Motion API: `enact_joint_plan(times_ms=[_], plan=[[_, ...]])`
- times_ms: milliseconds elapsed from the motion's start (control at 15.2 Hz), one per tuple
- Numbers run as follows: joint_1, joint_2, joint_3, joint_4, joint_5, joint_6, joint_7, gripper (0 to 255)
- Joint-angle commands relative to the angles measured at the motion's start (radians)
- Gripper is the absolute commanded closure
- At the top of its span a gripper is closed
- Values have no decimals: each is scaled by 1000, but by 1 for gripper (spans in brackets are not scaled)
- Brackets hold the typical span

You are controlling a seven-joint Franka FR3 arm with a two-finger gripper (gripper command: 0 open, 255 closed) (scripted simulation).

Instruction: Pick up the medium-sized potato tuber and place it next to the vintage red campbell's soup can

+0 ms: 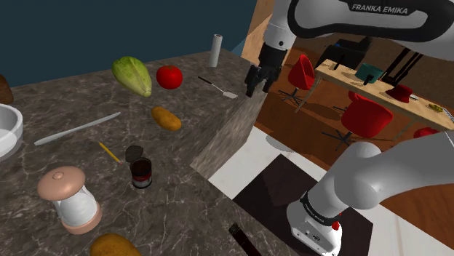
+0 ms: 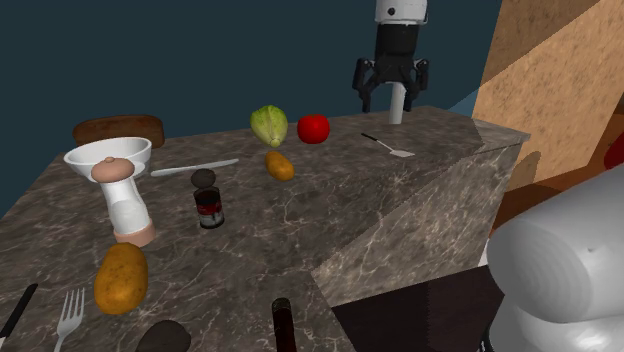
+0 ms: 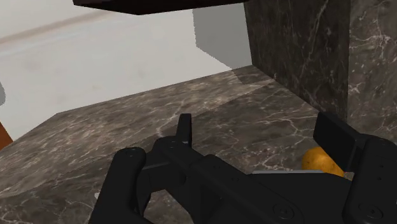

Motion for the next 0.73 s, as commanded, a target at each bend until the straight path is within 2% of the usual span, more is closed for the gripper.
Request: enact_joint_plan(times_ms=[0,660], plan=[[10,67,19,21,2,52,10,0],[52,406,99,194,-33,239,67,0]])
